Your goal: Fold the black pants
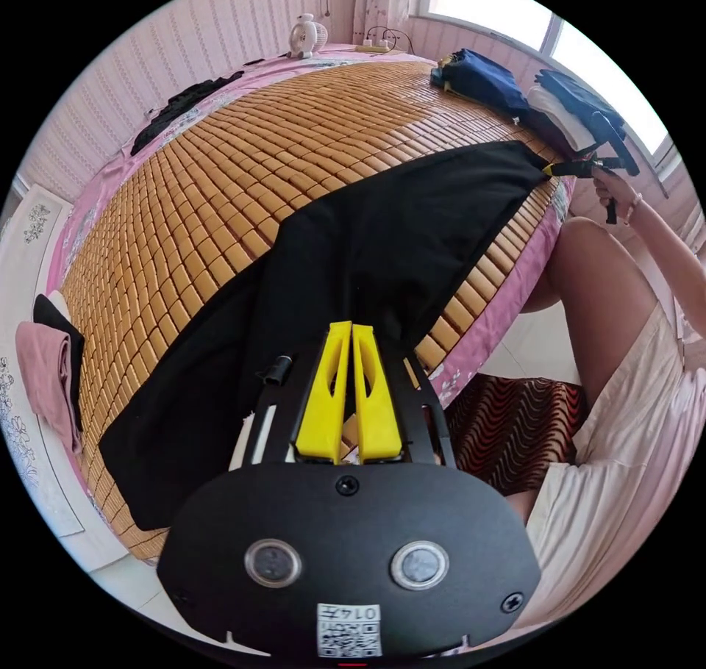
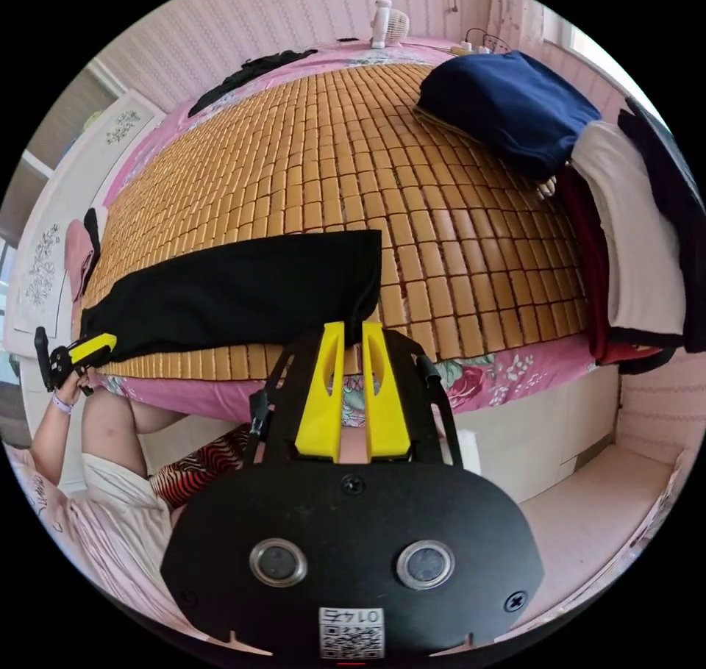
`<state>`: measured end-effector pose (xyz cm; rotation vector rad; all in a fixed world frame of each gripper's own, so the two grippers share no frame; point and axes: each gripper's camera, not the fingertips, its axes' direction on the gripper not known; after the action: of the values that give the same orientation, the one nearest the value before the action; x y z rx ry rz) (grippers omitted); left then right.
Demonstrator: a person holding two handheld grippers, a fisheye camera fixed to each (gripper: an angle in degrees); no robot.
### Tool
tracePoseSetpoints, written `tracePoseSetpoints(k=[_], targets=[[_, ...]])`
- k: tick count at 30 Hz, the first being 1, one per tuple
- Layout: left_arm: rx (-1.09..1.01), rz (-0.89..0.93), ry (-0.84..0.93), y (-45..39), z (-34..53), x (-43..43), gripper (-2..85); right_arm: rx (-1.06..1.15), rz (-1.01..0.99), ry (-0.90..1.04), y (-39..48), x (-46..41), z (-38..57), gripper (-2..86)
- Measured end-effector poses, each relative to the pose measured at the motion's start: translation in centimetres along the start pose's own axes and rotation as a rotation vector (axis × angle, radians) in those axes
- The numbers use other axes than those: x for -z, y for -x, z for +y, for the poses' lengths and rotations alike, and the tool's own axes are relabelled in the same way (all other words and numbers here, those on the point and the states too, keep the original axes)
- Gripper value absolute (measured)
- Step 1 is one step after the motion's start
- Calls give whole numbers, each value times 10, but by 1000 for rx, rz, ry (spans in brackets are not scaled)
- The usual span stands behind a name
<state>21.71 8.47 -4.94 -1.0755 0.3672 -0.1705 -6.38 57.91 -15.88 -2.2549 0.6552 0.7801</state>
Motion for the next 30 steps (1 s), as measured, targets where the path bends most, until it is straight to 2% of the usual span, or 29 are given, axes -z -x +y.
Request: tracePoseSetpoints(k=[2,7,11,13,15,16,18,19,21,22,24,27,30], targets=[[0,-5,-4,-2,8,3,-8,22,36,-7,3,12,-9,43],[8,224,-134,-8,34,26,3,-37,232,25,-10,24,-31,53],[77,173,-193,16,68,59,16,-100,383,30,10,37,-45,48],[140,27,-181,52,105,84,29,-45,417,-39,47,46,-53,47],[201,-119,-170,82,140,103,44,90,317,-154,115,52,-71,52],[225,-170,-220,100,167,116,51,139,259,-183,136,51,-76,54],[246,-187,-294,122,208,133,62,354,-34,-252,231,37,-99,62],[298,-189,-299,137,231,139,74,408,-105,-256,257,31,-105,66],[367,-180,-286,155,261,141,98,630,-333,-236,372,1,-130,80],[390,-172,-293,162,277,141,111,679,-373,-222,401,-6,-135,83],[395,-176,-304,169,294,139,127,861,-490,-152,517,-32,-155,95],[408,-196,-305,179,316,133,138,1048,-522,-60,642,-66,-171,112],[394,-160,-307,192,336,128,144,1147,-461,40,732,-104,-184,121]])
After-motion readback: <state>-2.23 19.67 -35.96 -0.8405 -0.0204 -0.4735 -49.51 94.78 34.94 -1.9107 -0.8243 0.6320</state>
